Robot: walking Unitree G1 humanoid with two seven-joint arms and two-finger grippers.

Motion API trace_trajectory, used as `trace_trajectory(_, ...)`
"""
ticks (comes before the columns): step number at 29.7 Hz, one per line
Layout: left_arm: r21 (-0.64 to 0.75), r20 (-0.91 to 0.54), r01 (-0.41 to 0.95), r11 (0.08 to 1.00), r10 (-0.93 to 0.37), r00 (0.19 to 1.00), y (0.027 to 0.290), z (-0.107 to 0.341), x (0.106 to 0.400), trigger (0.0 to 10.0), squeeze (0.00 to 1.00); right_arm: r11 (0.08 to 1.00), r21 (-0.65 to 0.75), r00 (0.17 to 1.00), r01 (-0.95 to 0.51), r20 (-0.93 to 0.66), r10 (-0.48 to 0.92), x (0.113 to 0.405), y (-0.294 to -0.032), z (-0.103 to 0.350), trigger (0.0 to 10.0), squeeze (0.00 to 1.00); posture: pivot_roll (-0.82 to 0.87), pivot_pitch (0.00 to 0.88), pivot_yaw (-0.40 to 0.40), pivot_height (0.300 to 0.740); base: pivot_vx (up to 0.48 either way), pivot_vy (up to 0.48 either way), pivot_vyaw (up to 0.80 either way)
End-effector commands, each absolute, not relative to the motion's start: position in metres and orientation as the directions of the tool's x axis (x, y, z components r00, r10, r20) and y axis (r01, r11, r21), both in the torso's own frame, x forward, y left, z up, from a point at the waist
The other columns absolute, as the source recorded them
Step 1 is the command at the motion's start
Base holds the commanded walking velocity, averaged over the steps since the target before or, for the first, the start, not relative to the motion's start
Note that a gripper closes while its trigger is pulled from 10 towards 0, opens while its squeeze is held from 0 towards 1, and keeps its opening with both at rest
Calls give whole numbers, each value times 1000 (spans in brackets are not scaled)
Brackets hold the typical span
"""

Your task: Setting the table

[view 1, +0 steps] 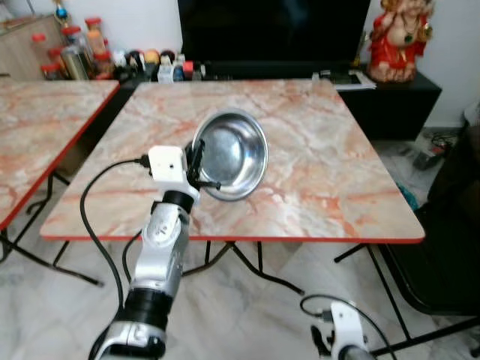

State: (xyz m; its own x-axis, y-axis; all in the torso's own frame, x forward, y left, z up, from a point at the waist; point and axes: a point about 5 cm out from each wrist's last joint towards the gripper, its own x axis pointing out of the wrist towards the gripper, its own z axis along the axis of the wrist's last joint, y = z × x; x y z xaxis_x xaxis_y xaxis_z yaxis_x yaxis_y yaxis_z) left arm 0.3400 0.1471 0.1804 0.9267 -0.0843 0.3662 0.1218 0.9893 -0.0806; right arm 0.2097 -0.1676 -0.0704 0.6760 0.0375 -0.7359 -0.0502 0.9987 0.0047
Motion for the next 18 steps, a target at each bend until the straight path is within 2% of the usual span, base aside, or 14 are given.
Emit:
trace_trajectory(1,-92,384,159,983,-112,916,135,185,340,10000,0,999,-11,661,-39,-750,18,203,-176,-73,10000,0,-21,0,-15,740,285,0,0)
trace_trajectory(6,-95,380,169,981,-121,917,133,185,341,10000,0,999,-13,661,-44,-750,20,203,-175,-73,10000,0,-21,0,-13,740,282,0,0)
trace_trajectory(9,-149,356,212,966,-147,923,127,181,341,10000,0,999,-12,661,-46,-750,21,203,-175,-73,10000,0,-21,0,-13,740,280,0,0)
trace_trajectory(11,-200,317,247,948,-176,932,121,174,341,10000,0,999,-11,660,-47,-751,22,203,-175,-73,10000,0,-21,0,-13,740,0,0,0)
trace_trajectory(18,-394,200,213,894,-143,969,114,155,345,10000,0,999,-10,657,-48,-753,24,203,-174,-74,10000,0,-16,0,-12,740,0,0,0)
